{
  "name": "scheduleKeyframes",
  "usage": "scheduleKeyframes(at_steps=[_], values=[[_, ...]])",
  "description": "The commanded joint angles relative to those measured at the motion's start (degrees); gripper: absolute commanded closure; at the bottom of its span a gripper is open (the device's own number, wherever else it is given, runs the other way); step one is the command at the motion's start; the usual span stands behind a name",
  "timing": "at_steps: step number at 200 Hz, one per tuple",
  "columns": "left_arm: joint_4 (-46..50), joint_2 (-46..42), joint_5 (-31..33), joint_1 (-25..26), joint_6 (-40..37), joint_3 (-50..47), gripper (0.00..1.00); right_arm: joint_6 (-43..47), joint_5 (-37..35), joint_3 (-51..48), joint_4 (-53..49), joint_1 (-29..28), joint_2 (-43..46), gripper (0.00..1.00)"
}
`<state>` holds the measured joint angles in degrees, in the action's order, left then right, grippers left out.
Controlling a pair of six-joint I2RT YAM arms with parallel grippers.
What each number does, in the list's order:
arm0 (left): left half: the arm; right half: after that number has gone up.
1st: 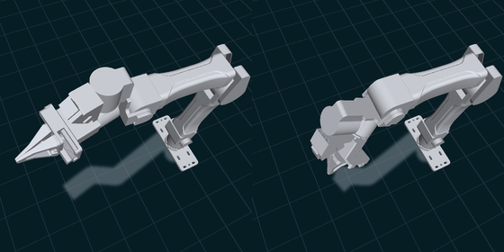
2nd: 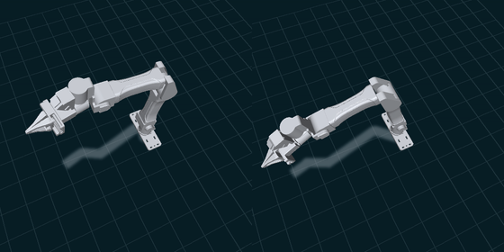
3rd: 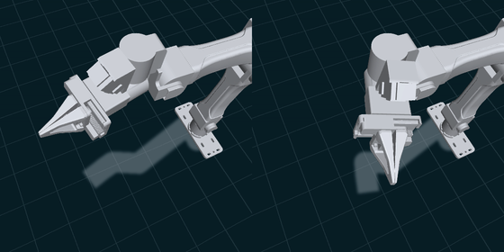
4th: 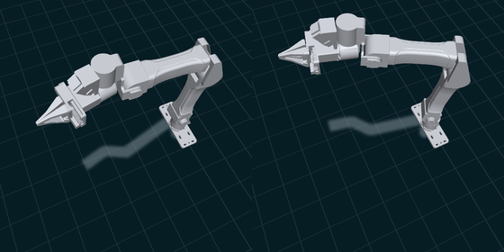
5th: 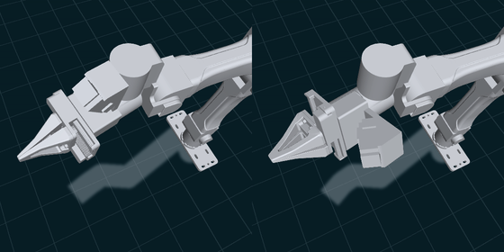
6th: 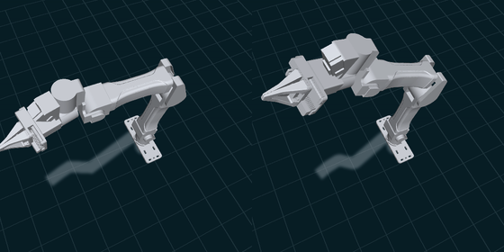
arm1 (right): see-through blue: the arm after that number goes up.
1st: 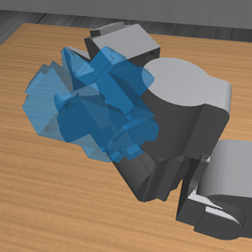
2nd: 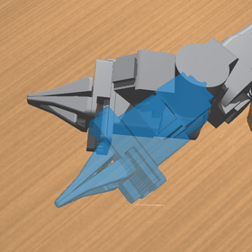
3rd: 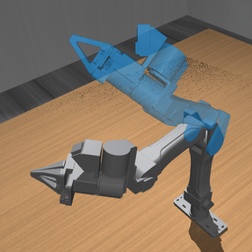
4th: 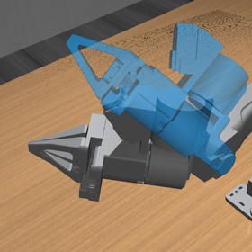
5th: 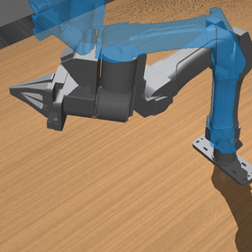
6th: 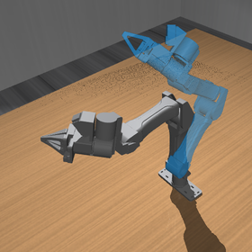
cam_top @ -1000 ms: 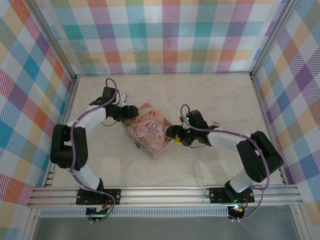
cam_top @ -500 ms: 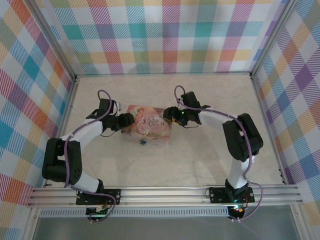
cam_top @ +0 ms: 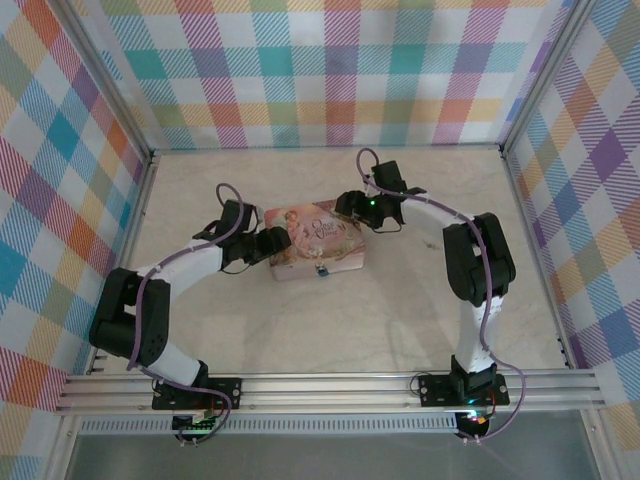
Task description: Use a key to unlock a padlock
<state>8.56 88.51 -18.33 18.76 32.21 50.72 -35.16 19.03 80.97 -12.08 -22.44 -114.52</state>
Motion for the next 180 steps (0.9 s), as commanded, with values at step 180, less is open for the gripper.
scheduleKeyframes(at_steps=[180], values=[[4.9, -24.6, 3.9, -0.4, 6.7, -5.2, 0.05, 1.1, -15.1, -14.1, -16.3, 8.3, 28.3, 0.21]])
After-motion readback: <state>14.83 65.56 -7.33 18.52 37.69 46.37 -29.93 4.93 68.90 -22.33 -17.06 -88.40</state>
